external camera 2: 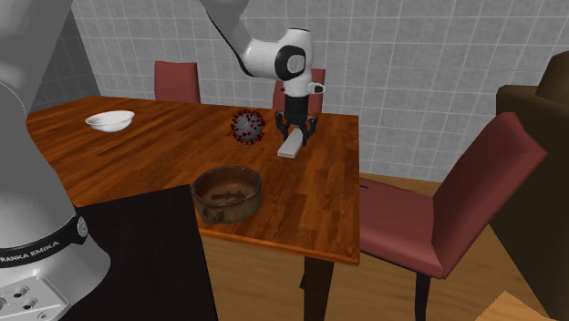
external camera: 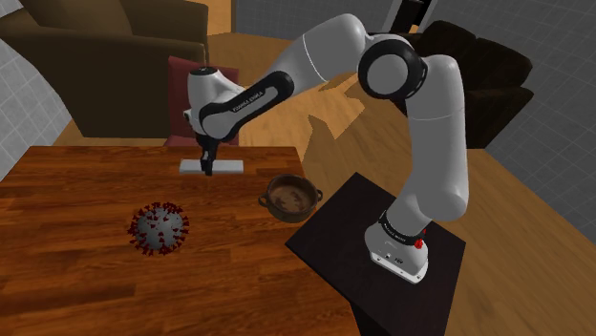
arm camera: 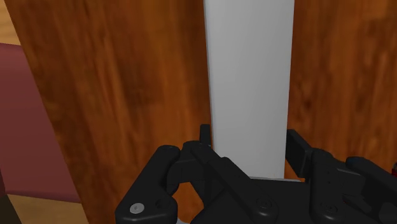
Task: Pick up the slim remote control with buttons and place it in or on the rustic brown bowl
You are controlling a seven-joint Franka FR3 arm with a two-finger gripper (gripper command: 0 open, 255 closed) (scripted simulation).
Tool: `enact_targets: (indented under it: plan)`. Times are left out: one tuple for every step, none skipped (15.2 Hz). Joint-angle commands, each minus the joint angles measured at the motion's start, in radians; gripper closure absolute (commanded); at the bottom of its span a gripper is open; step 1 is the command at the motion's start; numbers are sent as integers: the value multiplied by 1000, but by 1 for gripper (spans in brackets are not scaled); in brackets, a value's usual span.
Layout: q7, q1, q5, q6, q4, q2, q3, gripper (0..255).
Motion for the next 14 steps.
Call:
enact_targets:
  plan:
    - [-1,-1,3,-17,1,-16,2,255]
    - [-2,-2,4,-26,2,-24,3,255]
    - [-3,-3,6,-36,4,-32,4,255]
    - [-4,-4,8,-45,5,-41,6,255]
    - [-5,-5,9,-55,7,-49,7,255]
    - [-5,-5,11,-65,8,-57,8,255]
    - [-6,-6,12,-75,10,-65,9,255]
    - [-7,-7,14,-85,13,-73,10,255]
    - [-8,-7,15,-95,15,-80,11,255]
    - [-9,-8,17,-105,17,-88,12,255]
    - [-9,-8,18,-115,21,-95,12,255]
    - [-10,-9,20,-123,23,-101,13,255]
    - [-14,-16,24,-100,-38,-139,15,255]
    - [-18,-23,29,-78,-97,-176,17,255]
